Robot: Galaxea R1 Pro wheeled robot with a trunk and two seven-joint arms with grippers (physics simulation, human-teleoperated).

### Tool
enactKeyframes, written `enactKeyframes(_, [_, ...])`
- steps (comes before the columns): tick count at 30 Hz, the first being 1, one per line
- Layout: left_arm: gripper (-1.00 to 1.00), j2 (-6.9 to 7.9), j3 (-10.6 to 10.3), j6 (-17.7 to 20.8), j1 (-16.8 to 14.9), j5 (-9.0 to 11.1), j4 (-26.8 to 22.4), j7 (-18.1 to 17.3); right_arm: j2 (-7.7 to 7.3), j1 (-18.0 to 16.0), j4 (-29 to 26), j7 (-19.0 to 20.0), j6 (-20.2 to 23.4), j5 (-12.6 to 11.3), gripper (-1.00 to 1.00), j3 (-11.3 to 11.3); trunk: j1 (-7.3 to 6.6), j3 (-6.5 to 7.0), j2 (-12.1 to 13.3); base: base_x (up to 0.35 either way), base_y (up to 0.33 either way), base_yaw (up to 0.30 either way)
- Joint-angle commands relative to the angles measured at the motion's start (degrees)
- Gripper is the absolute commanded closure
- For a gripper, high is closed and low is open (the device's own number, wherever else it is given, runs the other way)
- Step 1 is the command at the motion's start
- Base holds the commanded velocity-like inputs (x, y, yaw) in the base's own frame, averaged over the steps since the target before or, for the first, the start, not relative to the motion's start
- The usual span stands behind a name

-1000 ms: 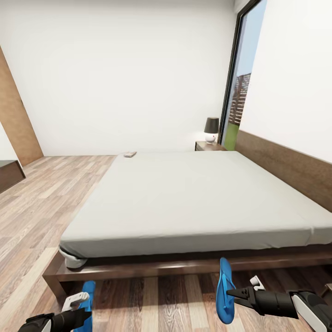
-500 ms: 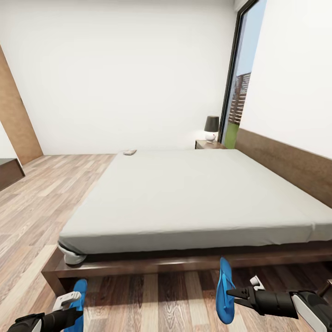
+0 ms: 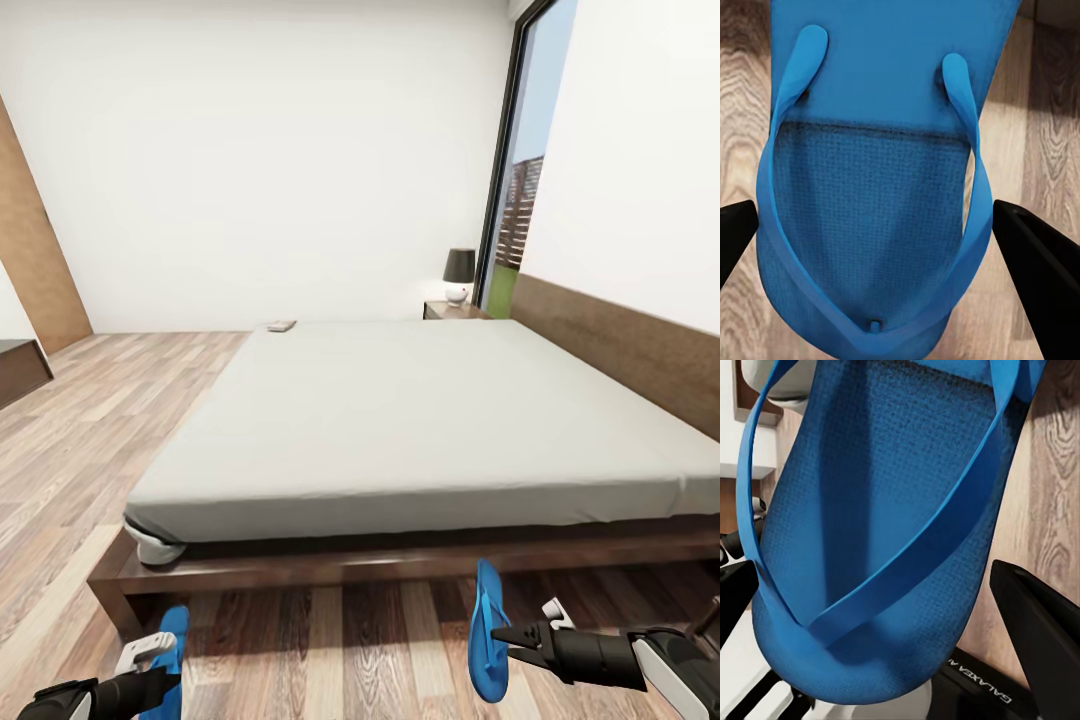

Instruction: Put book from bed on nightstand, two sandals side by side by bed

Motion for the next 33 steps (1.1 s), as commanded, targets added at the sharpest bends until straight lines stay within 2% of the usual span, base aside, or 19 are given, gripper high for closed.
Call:
enactKeyframes(1, [1.0,-0.05,0.5,0.4,0.0,-0.3,-0.1,-0.4,-0.06,-0.1,0.0,0.0,0.4,-0.5,1.0,0.2,0.22,-0.24,-0.4,0.0,0.0,0.0])
enactKeyframes(33, [1.0,-0.14,0.3,0.4,0.0,-0.3,-0.1,-0.2,-0.06,0.0,0.0,-0.1,0.4,-0.4,1.0,0.2,7.24,-5.99,-13.3,0.0,0.0,0.0])
